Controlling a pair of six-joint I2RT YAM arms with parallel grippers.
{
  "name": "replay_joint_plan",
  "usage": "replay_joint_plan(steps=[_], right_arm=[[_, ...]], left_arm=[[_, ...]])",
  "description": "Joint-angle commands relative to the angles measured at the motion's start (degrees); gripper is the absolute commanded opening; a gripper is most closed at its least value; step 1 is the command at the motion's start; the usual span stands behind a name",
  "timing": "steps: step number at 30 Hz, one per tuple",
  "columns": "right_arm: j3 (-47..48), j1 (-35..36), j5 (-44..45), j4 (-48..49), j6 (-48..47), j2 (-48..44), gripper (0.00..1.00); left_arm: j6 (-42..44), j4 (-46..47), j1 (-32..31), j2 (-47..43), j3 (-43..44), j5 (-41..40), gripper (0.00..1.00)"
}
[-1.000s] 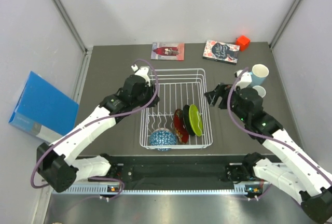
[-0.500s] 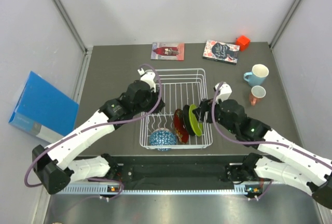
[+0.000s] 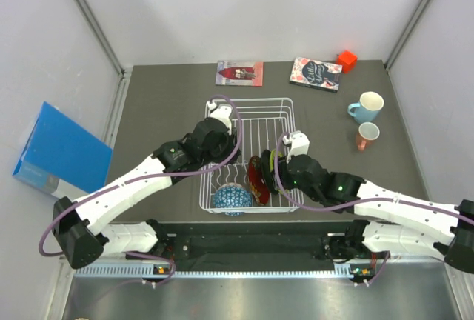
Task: Unload the mixed dishes from the dish rack
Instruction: Pick up the plate from the dish rack.
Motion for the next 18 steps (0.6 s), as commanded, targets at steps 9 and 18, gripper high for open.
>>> replay_joint_plan(steps=[9,18], right_arm=[[5.7,2.3,5.3,1.1,-0.4,7.0,0.49],[4.6,2.4,3.9,2.9,-0.1,10.5,0.35]], left_arm=[[-0.9,1.7,-0.1,-1.6,-1.4,-1.8,0.31],[-0.9,1.9,-0.2,-1.5,-2.3,-1.9,0.31]])
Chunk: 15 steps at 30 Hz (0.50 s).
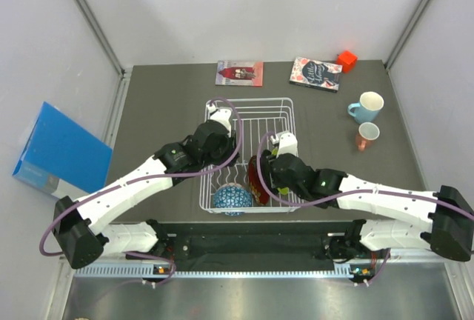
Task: Unload the mixed dishes from the dish rack
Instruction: Pick up the plate from the dish rack.
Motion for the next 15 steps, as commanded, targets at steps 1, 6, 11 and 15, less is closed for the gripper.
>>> replay_joint_plan(steps=[1,6,11,15], right_arm=[[1.3,1.0,0.3,2.1,-0.1,0.7,0.33],[1.4,1.3,0.3,1.7,0.1,-0.3,0.18],[2.6,1.6,0.0,0.2,-0.2,-1.6,0.01],[4.8,1.8,-0.6,-1.5,-0.8,-3.4,0.0]], left_arm=[[-0.6,1.8,-0.2,-1.5,-0.7,-0.9,0.31],[-0.8,2.2,-0.2,-1.1,-0.7,-0.6,0.31],[-0.9,2.4,-0.1,-0.8,-0.5,-0.3,0.31],[-1.2,2.5,-0.2,-0.7,-0.6,-0.1,0.31]])
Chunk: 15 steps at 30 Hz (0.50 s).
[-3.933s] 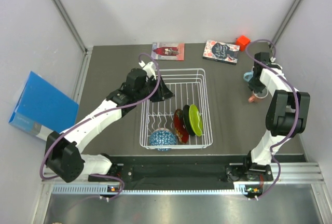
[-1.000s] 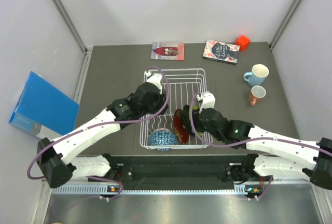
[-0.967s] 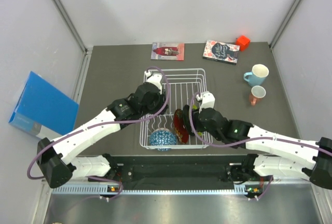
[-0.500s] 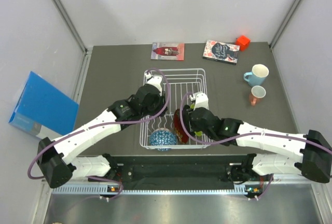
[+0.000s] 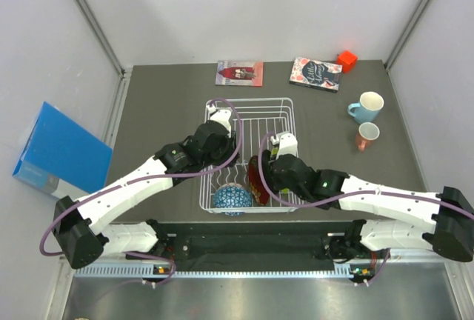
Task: Unload the mixed dishes from the dish rack
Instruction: Pick up the plate from the dish rack.
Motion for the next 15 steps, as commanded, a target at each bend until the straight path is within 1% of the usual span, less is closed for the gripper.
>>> replay_joint_plan(steps=[1,10,13,15], right_arm=[[4.9,0.9,0.5,-2.1,-2.1,-3.8,0.0],[11.8,1.0,1.3,-8.4,-5.7,-8.3,0.0],[14.8,1.0,1.1,-10.1,-8.5,-9.8,0.0],[16.8,1.1,1.0,-10.6,-12.2,-10.1,0.0]], left_arm=[[-0.8,2.3,-0.1,-0.7,-0.1,-0.2,0.31],[-0.6,2.9,-0.1,-0.2,0.4,-0.2,0.31],[-0.5,2.5,-0.1,-0.2,1.1,-0.9,0.31],[-0.1,1.9,-0.1,-0.1,1.9,-1.7,0.31]])
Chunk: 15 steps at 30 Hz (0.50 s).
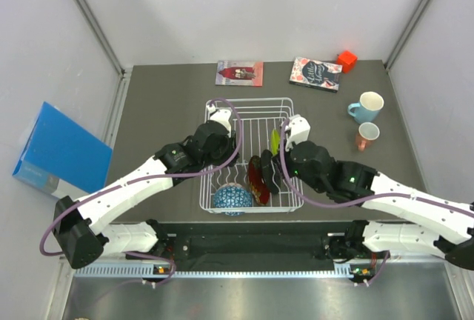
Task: Unload the mixed dishes from the dish rack
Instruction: Pick up the plate from the dish rack.
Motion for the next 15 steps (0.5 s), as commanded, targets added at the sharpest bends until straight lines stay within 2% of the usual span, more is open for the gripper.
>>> replay_joint_plan(steps=[1,7,11,15], right_arm=[[6.3,0.6,2.0,-2.6,-8.7,-2.6,0.0],[8.4,1.1,3.4,-4.0,-17.1,-1.9,0.0],[7.9,4.7,4.6,-2.1,-24.5,-3.2,0.0],[-0.1,14.4,17.7,6.4,-36.9,-6.9,0.0]], left_arm=[[0.3,1.5,-0.1,-0.2,2.4,-2.0,0.31],[2.1,-0.9,0.0,-0.5,5.9,-5.5,0.31],[3.1,-2.7,0.4,-0.9,8.8,-8.1,0.31],[4.0,-2.6,0.9,-1.7,9.5,-10.0,0.33]])
